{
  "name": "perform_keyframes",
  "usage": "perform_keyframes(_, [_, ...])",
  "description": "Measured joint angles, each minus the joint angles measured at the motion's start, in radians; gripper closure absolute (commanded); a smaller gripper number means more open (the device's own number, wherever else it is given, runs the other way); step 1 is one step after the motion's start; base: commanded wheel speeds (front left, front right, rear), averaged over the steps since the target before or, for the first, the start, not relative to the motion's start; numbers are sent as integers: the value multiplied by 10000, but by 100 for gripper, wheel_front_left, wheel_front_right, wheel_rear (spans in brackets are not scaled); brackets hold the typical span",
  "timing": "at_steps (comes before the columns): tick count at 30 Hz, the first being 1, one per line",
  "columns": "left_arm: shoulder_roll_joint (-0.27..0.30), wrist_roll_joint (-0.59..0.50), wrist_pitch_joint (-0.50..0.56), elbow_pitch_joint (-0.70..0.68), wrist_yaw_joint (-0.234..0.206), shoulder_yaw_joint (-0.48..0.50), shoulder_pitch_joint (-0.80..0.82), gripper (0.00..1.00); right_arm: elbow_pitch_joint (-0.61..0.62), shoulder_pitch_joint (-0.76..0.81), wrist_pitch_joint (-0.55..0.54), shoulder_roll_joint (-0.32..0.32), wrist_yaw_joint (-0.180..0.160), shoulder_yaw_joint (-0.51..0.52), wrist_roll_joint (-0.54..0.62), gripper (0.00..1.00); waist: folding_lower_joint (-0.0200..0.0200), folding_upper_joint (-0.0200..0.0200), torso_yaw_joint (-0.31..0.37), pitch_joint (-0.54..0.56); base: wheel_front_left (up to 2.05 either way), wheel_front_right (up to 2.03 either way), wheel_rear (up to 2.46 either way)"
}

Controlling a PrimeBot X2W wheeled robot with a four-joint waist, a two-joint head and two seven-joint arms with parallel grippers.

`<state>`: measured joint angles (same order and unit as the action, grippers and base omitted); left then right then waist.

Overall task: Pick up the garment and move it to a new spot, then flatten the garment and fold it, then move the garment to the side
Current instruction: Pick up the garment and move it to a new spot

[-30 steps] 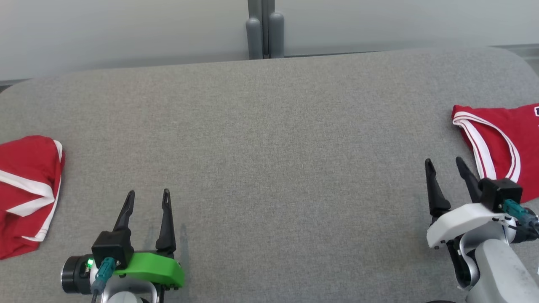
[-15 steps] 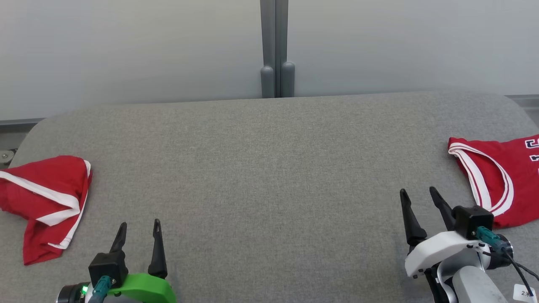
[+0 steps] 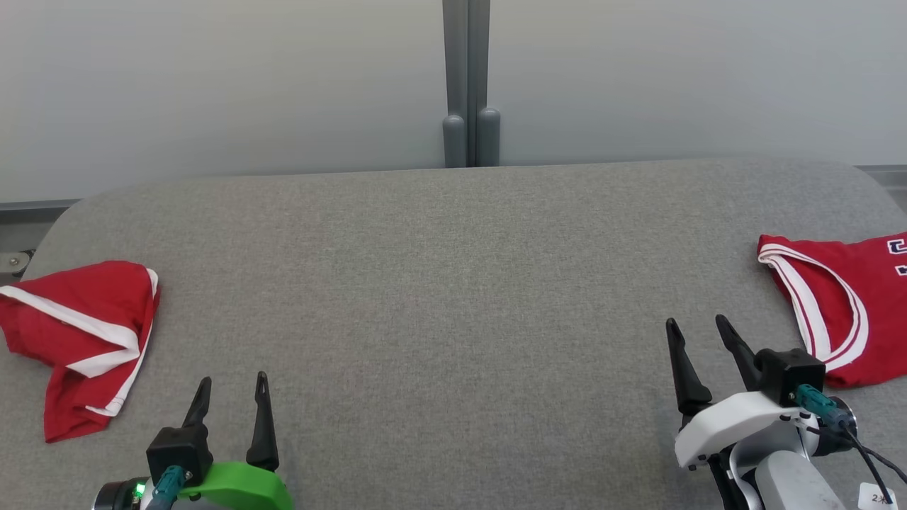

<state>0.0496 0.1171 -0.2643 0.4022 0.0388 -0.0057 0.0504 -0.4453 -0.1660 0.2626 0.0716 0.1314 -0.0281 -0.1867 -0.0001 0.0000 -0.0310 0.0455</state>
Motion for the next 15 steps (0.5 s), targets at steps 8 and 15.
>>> perform_keyframes(8, [-2,132,0,-96,-50,-232,8,0,153,105,0,42,0,-215,-115,0,0,0,-503,-156,0,0,0])
perform_keyframes(15, [-6,232,0,-88,-236,-236,-12,0,222,87,0,171,0,-548,-247,0,0,0,-1484,-319,0,0,0])
